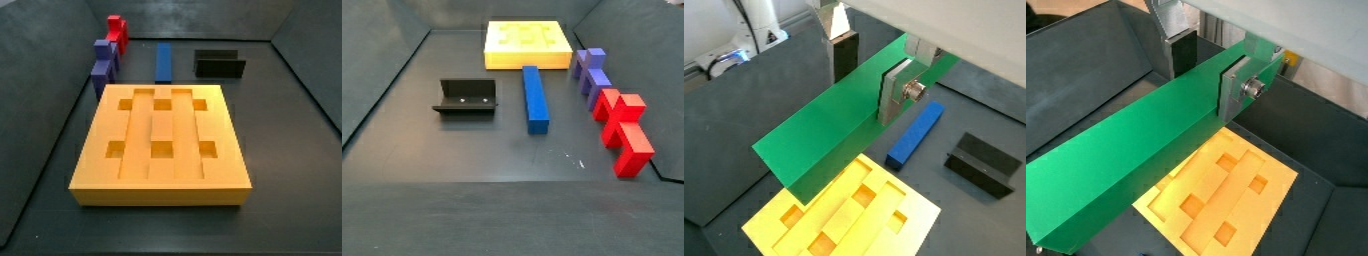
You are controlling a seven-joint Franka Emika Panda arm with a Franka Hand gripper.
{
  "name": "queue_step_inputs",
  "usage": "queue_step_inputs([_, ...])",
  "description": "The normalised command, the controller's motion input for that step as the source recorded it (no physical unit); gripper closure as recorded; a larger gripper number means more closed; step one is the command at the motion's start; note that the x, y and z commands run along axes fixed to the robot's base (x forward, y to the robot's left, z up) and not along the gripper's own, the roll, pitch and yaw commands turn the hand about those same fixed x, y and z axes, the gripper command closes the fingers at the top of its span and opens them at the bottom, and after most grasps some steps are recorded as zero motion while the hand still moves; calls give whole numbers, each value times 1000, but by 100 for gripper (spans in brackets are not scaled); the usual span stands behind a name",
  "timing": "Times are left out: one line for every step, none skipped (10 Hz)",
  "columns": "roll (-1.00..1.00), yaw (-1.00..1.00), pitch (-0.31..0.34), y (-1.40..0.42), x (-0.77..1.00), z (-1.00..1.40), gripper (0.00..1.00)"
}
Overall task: Pick up the green object. Move up. Move to above the board. Insert the green object.
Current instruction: Insert the green object.
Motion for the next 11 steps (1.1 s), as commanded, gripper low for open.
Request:
queue_step_inputs([-206,0,-189,-151,-140,-506,100])
queue_step_inputs([-234,0,-211,-251,-169,-431,100])
queue_step_inputs([-233,0,-213,-271,-197,-431,100])
queue_step_inputs([-229,0,-199,-266,-211,-451,100])
queue_step_inputs([-219,11,-163,-240,-200,-497,100])
queue_step_inputs([-210,80,-163,-209,-151,-514,100])
queue_step_inputs([-171,143,-156,-157,-123,-583,100])
queue_step_inputs([-36,123,-120,-214,-143,-849,100])
queue_step_inputs([-10,83,-104,-234,-91,-929,100])
queue_step_inputs([-3,86,-106,-220,-66,-940,100])
queue_step_inputs([-26,126,-107,-151,0,-920,100])
